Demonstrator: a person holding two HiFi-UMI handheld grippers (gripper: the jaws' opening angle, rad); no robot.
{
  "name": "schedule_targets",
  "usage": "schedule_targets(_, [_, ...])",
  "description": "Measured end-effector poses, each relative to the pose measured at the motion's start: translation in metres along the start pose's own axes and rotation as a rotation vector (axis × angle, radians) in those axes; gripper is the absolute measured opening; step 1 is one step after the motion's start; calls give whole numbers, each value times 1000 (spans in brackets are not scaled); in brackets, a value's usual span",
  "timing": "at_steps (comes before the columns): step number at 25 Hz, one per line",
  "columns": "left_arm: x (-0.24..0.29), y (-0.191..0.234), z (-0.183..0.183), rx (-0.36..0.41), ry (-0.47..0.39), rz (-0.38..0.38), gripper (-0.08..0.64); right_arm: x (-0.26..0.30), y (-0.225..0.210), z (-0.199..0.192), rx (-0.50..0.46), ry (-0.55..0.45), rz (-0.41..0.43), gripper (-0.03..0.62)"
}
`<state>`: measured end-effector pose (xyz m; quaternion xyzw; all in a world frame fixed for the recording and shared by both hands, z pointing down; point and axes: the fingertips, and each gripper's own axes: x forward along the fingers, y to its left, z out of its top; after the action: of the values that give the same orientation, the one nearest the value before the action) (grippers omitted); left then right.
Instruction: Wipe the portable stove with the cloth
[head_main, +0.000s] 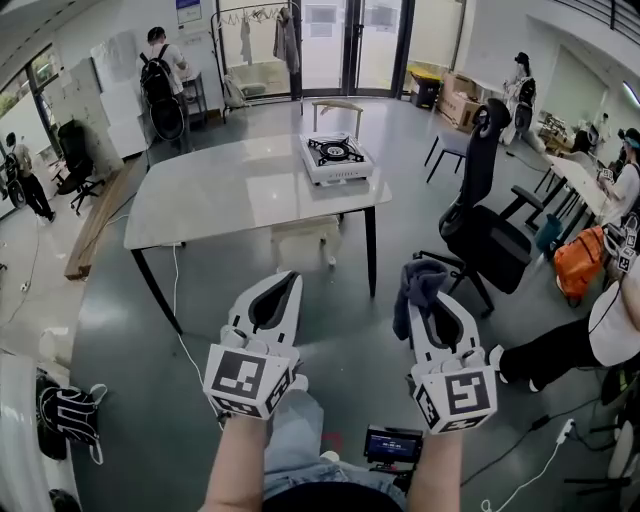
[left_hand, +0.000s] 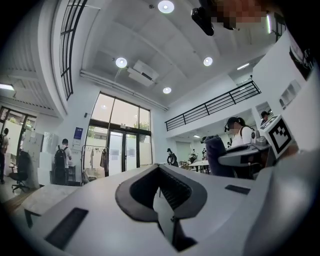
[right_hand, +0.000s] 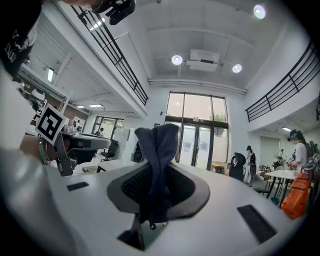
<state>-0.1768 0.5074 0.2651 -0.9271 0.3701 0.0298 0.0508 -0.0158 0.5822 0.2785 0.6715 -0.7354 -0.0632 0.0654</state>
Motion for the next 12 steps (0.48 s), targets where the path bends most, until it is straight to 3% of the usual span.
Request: schedule_targets(12, [103, 88, -32, -56, 27, -11, 8, 125, -27, -19, 17, 66, -34, 91])
